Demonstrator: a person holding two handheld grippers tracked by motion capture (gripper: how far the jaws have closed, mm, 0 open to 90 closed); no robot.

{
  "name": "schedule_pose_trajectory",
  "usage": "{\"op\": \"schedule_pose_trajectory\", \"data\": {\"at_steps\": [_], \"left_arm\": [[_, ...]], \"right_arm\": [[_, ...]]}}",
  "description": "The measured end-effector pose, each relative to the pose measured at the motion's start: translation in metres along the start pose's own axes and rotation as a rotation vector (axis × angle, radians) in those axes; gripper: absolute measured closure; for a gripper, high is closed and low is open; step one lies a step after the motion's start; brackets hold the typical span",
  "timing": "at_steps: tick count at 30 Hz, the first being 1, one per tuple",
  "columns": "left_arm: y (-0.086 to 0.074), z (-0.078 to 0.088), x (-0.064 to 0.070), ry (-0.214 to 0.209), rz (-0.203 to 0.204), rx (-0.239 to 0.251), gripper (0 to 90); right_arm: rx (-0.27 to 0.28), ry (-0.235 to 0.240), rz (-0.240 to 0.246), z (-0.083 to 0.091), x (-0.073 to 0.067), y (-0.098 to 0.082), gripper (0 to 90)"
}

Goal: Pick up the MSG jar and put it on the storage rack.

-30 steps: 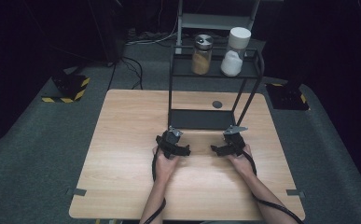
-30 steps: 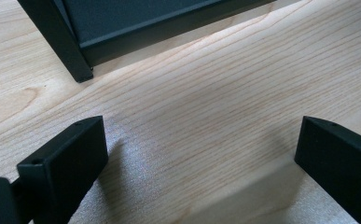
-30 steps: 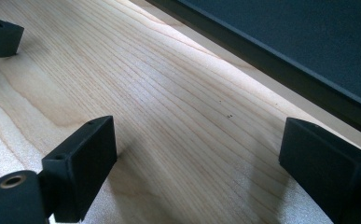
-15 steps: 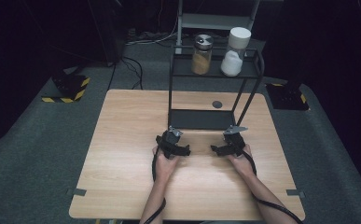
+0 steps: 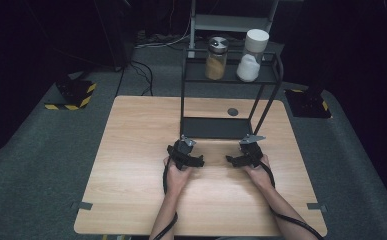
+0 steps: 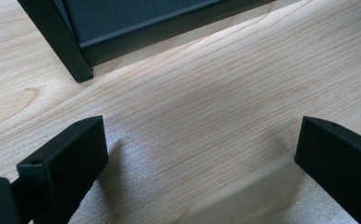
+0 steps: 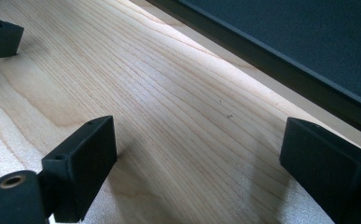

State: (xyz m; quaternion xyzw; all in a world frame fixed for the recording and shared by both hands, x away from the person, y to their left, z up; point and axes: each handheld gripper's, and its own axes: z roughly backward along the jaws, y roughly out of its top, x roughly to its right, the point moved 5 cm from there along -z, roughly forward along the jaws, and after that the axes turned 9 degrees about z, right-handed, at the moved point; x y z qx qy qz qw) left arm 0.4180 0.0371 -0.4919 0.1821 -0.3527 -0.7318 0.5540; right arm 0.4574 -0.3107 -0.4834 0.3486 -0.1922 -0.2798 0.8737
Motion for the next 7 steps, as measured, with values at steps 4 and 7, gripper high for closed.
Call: {"op": "schedule_pose_trajectory", "data": {"at_steps": [4,7], "left_arm": [[-0.0002,0.0004,0.0001,-0.002,-0.001,-0.001,2.8],[-0.0006,0.0011,0.0006,-0.002,-0.004,-0.003,3.1]], "right_arm": [[-0.002,-0.002,0.003,0.0000,-0.0003,0.0002,9.9],[-0.003,-0.001,0.003,0.0000,-0.0002,0.0003,9.7]]}}
